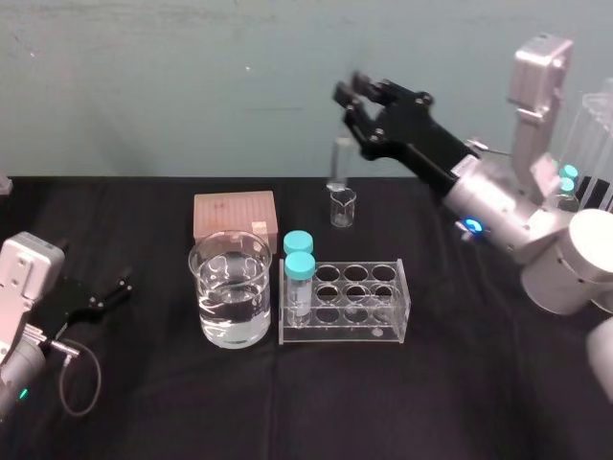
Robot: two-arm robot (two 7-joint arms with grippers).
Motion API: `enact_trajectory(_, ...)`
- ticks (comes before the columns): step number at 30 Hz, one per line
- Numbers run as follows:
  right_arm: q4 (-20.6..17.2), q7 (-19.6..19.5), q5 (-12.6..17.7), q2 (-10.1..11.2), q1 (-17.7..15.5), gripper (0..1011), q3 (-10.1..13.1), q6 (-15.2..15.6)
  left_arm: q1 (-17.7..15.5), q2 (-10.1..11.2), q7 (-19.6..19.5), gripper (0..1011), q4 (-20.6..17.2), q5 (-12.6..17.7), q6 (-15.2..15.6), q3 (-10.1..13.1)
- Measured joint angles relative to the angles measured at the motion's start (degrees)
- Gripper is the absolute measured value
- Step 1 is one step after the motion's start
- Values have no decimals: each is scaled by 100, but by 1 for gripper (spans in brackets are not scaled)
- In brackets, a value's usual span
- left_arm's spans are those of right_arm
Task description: Hold the test tube with one hand and immerse one end into the beaker, then return it to the test tube rack.
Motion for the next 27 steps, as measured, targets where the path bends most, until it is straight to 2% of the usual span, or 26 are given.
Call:
enact_trajectory(6,283,476,214,-291,328,235,-380,-130,0,0,0,1000,0,0,0,0)
enact_trajectory(13,566,887,432,-493,502,235,-747,-139,0,0,0,1000,0,0,0,0)
enact_trajectory(22,958,1076,528,-542,596,235,-1060,-51,0,0,0,1000,0,0,0,0)
enact_trajectory(27,1110,1102,533,-545,638,235,-1160,-47,0,0,0,1000,0,0,0,0)
